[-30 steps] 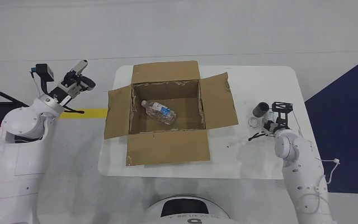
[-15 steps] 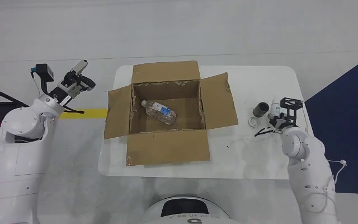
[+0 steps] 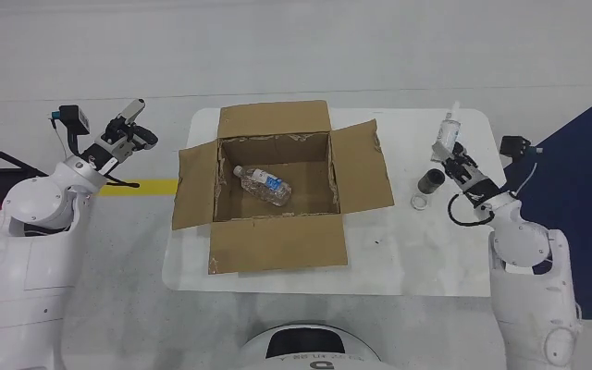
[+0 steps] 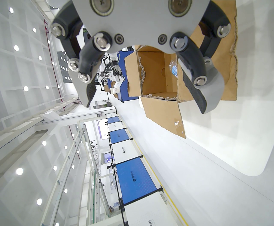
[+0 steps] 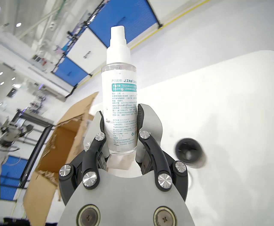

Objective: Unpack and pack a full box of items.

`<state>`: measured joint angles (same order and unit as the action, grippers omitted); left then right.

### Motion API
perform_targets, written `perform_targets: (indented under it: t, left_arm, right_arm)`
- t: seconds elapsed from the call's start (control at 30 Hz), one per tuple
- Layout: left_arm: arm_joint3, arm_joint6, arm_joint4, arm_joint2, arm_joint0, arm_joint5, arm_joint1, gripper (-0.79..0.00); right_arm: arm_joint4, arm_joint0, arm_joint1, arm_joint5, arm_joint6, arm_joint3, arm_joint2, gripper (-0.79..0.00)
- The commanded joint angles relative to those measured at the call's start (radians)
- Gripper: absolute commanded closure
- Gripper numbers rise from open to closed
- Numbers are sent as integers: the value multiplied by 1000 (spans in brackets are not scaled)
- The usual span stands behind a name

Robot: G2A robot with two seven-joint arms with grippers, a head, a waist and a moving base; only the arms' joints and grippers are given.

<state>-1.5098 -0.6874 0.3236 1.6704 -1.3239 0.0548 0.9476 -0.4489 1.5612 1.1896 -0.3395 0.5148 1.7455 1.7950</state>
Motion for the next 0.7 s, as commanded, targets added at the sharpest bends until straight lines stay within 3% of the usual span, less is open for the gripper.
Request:
perform_targets:
  t: [0.0, 0.3, 0.67]
  left_arm:
    - [0, 0, 0, 0, 0, 0, 0, -785]
    - [0, 0, 0, 0, 0, 0, 0, -785]
    - [0, 0, 0, 0, 0, 0, 0, -785]
  right_arm:
    - [3, -17, 0, -30, 25, 32, -49, 0]
    - [-192, -73, 5, -78, 104, 157, -307, 0]
    - [-531, -156, 29, 53, 30, 111, -601, 0]
